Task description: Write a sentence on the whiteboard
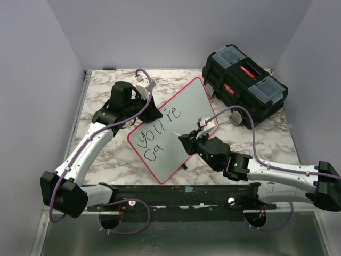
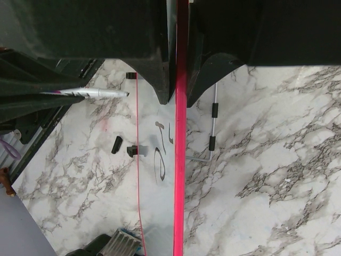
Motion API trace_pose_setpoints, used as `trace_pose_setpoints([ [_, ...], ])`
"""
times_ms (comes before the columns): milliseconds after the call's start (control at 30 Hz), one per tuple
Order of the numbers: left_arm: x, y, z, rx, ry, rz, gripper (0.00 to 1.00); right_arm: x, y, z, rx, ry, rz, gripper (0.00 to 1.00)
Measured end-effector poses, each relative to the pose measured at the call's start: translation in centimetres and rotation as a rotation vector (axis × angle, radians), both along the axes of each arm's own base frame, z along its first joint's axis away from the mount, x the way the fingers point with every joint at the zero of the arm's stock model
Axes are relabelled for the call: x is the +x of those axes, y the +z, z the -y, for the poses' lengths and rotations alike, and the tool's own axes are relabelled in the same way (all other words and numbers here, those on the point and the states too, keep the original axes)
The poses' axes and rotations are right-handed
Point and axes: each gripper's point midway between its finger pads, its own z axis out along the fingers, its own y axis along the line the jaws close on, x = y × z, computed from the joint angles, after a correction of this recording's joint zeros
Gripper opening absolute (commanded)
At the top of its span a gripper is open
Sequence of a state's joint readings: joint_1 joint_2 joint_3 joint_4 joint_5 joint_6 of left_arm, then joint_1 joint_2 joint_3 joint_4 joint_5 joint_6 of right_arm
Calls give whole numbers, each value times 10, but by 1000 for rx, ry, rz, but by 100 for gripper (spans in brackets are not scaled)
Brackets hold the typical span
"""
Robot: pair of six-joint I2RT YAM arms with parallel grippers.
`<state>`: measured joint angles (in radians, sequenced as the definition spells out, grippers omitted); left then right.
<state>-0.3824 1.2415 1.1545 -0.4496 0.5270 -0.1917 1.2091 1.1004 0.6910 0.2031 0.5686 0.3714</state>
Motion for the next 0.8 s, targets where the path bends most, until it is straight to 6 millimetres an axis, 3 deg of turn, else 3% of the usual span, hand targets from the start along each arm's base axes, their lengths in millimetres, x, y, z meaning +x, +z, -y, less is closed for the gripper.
trace_pose_setpoints([
  [100, 0, 0, 0, 0, 0, 1, 0, 5, 3, 7, 35, -6, -11, 1],
  [267, -2, 1, 1, -1, -4, 4, 0, 0, 2, 1, 38, 33, -18, 1],
  [533, -2, 1, 1, -1, -4, 3, 0, -2, -17, -13, -46, 96, -23, 1],
  [800, -2, 1, 1, 0, -3, 3, 0, -6, -14, -29, -53, 168, -12, 1],
])
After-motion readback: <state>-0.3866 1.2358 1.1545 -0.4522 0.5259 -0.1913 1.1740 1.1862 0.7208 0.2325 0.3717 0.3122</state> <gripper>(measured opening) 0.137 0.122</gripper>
